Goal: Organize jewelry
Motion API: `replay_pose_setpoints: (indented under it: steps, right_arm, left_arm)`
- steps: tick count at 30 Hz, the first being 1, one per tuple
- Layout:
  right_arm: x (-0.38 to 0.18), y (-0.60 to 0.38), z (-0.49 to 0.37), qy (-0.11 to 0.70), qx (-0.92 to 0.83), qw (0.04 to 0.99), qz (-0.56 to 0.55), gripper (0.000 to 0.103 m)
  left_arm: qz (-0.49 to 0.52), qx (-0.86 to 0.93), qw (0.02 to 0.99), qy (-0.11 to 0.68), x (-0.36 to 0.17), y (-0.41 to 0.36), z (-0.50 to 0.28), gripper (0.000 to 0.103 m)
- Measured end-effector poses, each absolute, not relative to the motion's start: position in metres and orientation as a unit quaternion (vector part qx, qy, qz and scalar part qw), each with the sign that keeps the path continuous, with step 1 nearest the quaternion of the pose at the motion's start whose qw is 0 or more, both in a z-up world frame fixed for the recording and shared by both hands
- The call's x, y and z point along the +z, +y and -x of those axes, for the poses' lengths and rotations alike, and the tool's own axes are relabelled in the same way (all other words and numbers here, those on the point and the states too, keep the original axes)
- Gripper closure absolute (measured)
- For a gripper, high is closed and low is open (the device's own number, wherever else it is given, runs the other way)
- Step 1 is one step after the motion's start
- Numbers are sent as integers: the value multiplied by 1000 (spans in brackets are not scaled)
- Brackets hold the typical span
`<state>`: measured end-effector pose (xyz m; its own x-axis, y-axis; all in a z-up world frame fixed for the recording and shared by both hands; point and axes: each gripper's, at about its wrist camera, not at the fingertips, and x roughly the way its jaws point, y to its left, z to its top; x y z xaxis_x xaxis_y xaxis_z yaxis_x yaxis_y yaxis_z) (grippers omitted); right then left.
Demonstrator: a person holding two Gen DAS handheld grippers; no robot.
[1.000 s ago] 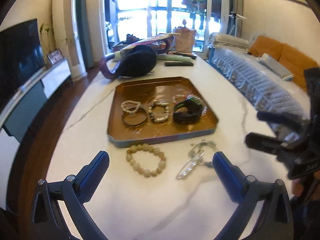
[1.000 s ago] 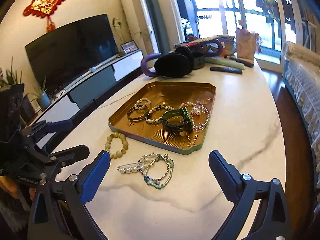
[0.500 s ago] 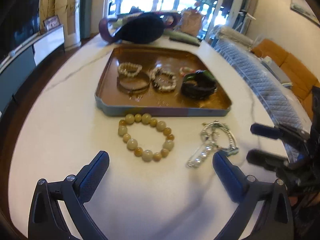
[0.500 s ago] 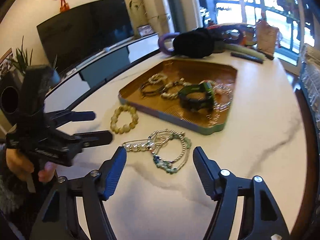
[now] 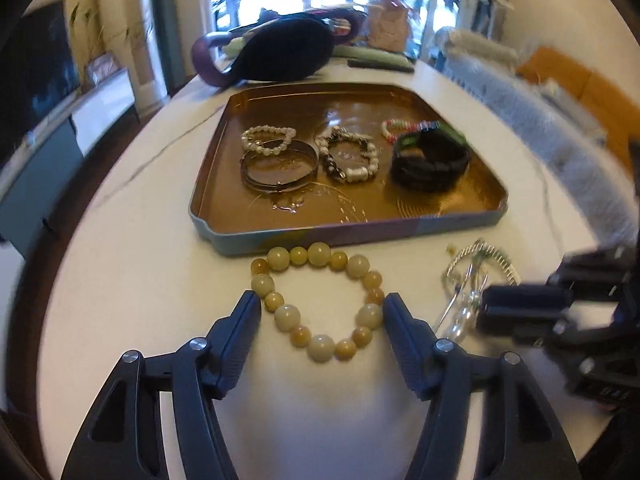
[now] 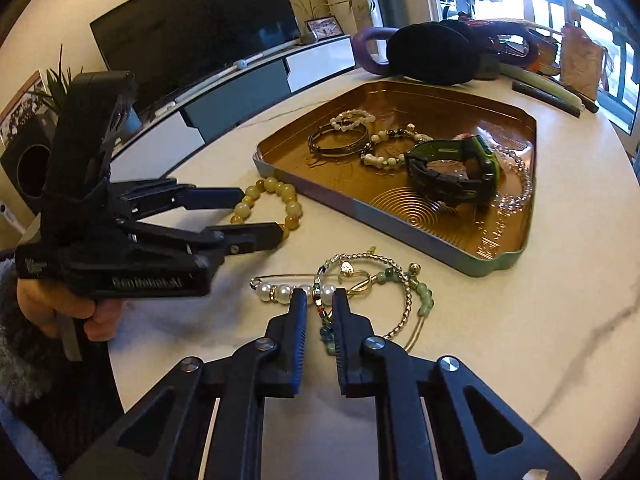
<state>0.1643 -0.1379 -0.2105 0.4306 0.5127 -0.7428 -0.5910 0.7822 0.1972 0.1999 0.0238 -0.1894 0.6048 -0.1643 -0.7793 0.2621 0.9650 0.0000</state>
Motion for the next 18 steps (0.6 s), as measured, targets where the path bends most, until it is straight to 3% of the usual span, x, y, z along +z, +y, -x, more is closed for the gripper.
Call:
replay_pose_setpoints:
  steps: [2, 8, 14, 16, 17, 18]
  right_arm:
    - [-211, -137, -165, 422, 324, 845, 50, 95]
    - [-211, -133, -164, 422, 316, 848, 63, 97]
    - [-198, -142, -163, 405, 310, 859, 38, 99]
    - [-189, -147, -161, 396, 311, 864, 33, 99]
    - [-185, -149, -160, 391, 310, 866, 31, 99]
    - [-180, -151, -159, 386, 309, 869, 29, 99]
  left_arm:
    - [-52, -125, 893, 428, -189, 24, -200, 41]
    - [-48, -138, 892, 428, -185, 27, -196, 74]
    - [-4, -159, 883, 442, -182, 32, -187, 78]
    - [-2, -167, 885, 434, -175, 31, -178, 88]
    - [-3, -172, 886, 431, -172, 31, -175, 98]
    - [-2, -177, 887, 428, -170, 30, -171, 98]
